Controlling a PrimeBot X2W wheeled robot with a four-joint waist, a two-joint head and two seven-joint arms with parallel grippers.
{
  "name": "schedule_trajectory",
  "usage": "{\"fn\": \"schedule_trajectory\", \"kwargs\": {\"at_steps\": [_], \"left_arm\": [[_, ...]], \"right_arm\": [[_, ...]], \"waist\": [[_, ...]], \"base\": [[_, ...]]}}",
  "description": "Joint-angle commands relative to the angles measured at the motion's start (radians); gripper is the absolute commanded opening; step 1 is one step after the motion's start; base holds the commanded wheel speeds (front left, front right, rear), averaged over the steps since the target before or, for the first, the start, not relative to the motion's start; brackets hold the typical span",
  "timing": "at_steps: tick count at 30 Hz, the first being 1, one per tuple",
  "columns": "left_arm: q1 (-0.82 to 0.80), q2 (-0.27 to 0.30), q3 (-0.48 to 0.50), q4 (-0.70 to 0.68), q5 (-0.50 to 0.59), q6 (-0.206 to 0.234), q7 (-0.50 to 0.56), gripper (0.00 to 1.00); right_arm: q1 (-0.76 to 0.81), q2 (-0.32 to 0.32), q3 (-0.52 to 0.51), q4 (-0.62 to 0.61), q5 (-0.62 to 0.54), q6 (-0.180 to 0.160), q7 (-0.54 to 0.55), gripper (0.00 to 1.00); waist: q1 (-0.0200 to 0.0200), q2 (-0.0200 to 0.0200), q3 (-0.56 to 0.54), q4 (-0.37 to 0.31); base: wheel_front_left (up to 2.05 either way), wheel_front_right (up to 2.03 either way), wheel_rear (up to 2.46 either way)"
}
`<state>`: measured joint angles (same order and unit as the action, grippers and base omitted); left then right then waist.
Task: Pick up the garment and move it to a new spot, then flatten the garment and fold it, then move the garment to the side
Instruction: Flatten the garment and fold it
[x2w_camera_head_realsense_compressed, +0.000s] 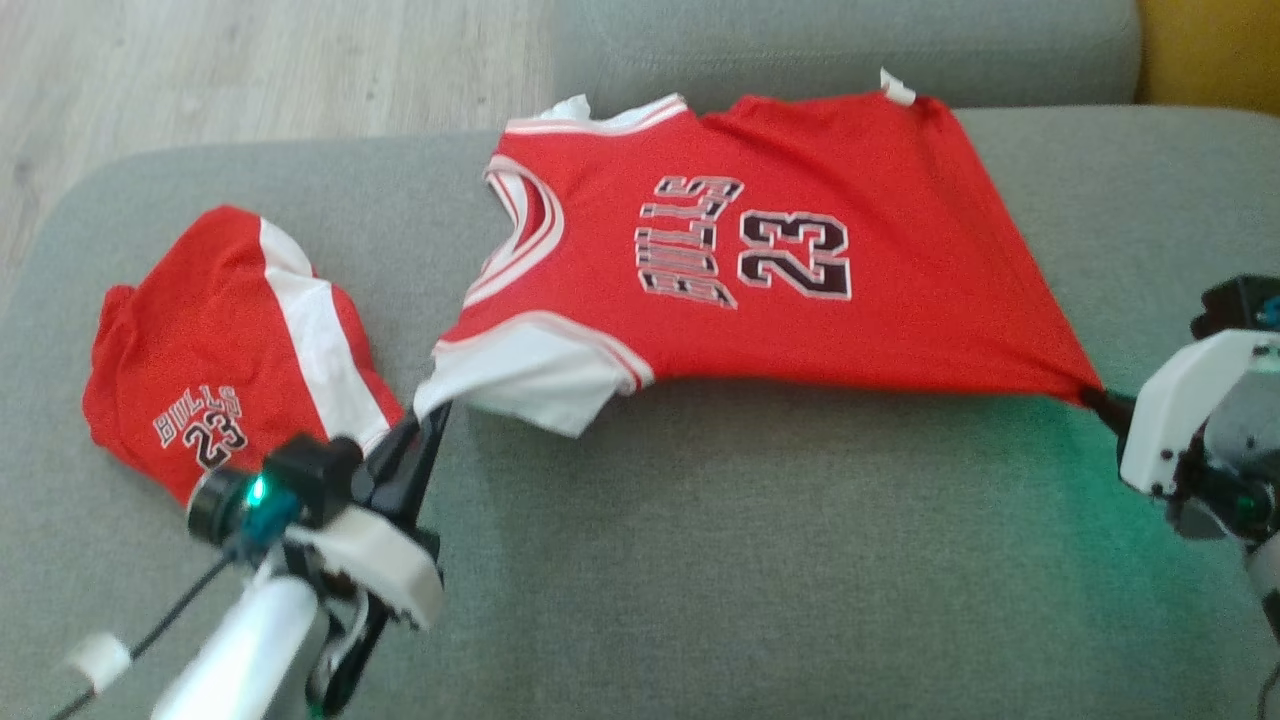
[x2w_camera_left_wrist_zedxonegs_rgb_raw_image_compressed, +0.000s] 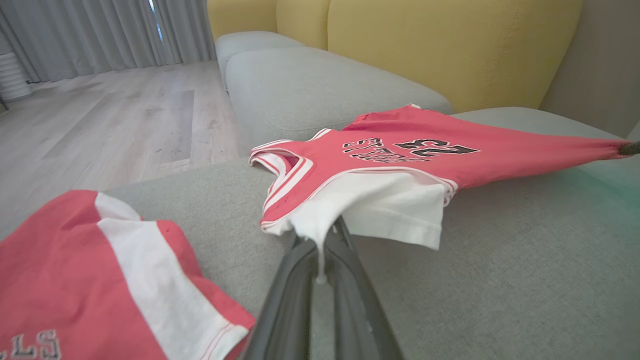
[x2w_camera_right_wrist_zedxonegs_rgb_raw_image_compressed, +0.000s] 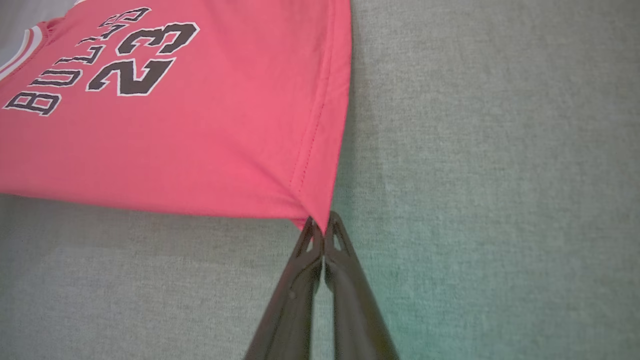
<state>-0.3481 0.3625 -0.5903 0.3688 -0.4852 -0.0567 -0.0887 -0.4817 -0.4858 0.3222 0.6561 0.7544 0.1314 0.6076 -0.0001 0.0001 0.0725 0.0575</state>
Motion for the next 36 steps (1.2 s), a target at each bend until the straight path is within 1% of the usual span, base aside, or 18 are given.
{"fn": "schedule_trajectory", "kwargs": {"at_steps": [1, 9, 13, 16, 19, 23, 28, 29, 36], "left_arm": [[-0.011, 0.045, 0.034, -0.059, -0.013, 0.017, 0.007, 0.0], [0.184, 0.091, 0.018, -0.299, -0.03, 0.104, 0.079, 0.0], [0.276, 0.112, 0.008, -0.424, -0.034, 0.151, 0.113, 0.0], [0.313, 0.125, 0.005, -0.497, -0.029, 0.178, 0.129, 0.0], [0.311, 0.132, 0.011, -0.542, -0.019, 0.195, 0.135, 0.0], [0.271, 0.136, 0.025, -0.554, -0.011, 0.196, 0.136, 0.0], [0.198, 0.138, 0.039, -0.537, -0.01, 0.179, 0.143, 0.0], [0.198, 0.138, 0.039, -0.537, -0.01, 0.179, 0.143, 0.0], [0.081, 0.143, 0.045, -0.469, -0.008, 0.13, 0.156, 0.0]], "right_arm": [[0.004, -0.037, 0.005, -0.044, 0.011, -0.001, 0.006, 0.0], [0.136, -0.076, 0.003, -0.168, 0.043, -0.001, 0.076, 0.0], [0.205, -0.099, -0.017, -0.249, 0.069, -0.001, 0.129, 0.0], [0.241, -0.107, -0.044, -0.305, 0.074, -0.001, 0.154, 0.0], [0.256, -0.099, -0.076, -0.34, 0.06, -0.001, 0.167, 0.0], [0.252, -0.073, -0.113, -0.371, 0.027, -0.001, 0.179, 0.0], [0.222, -0.033, -0.15, -0.391, -0.014, -0.001, 0.197, 0.0], [0.222, -0.033, -0.15, -0.391, -0.014, -0.001, 0.197, 0.0], [0.148, 0.023, -0.187, -0.387, -0.067, -0.001, 0.204, 0.0]], "waist": [[0.0001, -0.0001, -0.018, -0.007], [0.0001, -0.0001, -0.087, -0.019], [0.0001, -0.0001, -0.099, -0.024], [0.0001, -0.0001, -0.099, -0.026], [0.0001, -0.0001, -0.093, -0.026], [0.0001, -0.0001, -0.073, -0.025], [0.0001, -0.0001, -0.037, -0.026], [0.0001, -0.0001, -0.037, -0.026], [0.0001, -0.0001, 0.02, -0.034]], "base": [[0.0, 0.0, 0.0], [0.0, 0.0, 0.0], [0.0, 0.0, 0.0], [0.0, 0.0, 0.0], [0.0, 0.0, 0.0], [0.0, 0.0, 0.0], [0.0, 0.0, 0.0], [0.0, 0.0, 0.0], [0.0, 0.0, 0.0]]}}
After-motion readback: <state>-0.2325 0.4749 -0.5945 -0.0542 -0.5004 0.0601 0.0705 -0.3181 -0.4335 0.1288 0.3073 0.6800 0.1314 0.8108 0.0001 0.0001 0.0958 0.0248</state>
